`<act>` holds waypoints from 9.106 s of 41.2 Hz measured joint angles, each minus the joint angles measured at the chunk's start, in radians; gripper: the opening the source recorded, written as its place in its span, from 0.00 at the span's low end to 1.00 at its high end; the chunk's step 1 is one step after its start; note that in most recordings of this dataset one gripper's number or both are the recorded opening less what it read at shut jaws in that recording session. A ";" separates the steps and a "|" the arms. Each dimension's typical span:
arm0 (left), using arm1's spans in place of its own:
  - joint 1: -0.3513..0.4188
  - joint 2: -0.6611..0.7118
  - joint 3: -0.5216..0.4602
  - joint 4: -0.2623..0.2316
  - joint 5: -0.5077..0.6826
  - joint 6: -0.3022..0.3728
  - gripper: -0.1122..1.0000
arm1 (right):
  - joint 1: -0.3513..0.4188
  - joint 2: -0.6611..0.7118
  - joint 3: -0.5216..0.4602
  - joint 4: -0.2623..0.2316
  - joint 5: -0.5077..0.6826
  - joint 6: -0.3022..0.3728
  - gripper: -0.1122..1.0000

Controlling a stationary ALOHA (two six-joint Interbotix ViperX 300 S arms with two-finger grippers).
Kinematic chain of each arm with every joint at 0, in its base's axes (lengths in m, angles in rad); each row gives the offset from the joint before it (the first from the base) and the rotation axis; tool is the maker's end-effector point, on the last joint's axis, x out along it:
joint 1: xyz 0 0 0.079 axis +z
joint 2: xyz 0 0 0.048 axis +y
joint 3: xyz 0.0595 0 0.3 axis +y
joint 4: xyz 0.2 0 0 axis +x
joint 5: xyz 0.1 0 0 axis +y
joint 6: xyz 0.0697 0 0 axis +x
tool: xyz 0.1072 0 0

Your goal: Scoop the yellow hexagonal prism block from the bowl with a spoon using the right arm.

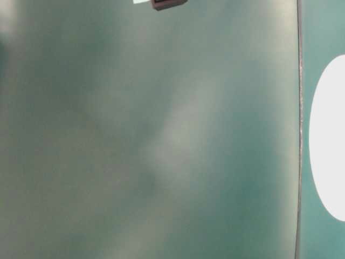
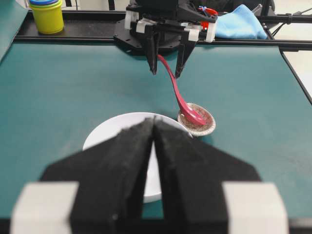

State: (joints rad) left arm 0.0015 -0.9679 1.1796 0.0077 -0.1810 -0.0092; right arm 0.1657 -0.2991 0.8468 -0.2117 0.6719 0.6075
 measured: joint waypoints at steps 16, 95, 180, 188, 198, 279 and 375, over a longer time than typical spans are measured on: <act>0.000 -0.005 0.000 0.000 0.000 0.000 0.18 | 0.060 -0.040 0.000 -0.002 0.029 -0.149 0.63; -0.002 -0.008 -0.006 0.002 -0.002 0.002 0.18 | -0.135 0.049 0.563 0.011 -1.632 -0.408 0.59; 0.000 -0.008 -0.006 0.002 0.012 0.002 0.18 | 0.098 0.491 0.538 0.321 -1.933 -0.471 0.59; 0.000 -0.008 -0.005 0.000 0.014 0.002 0.18 | 0.097 0.492 0.538 0.321 -1.930 -0.472 0.59; 0.000 -0.008 -0.006 0.002 0.014 0.002 0.18 | 0.098 0.492 0.537 0.321 -1.928 -0.472 0.59; 0.000 -0.025 -0.006 0.000 0.034 0.002 0.18 | -0.127 -0.137 0.198 0.321 -0.821 -0.635 0.32; 0.000 -0.025 -0.006 0.002 0.048 -0.002 0.18 | -0.267 0.339 -0.379 0.319 -0.051 -0.621 0.32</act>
State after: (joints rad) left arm 0.0015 -0.9925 1.1735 0.0092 -0.1335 -0.0107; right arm -0.1012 0.0399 0.4679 0.1074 0.6213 -0.0138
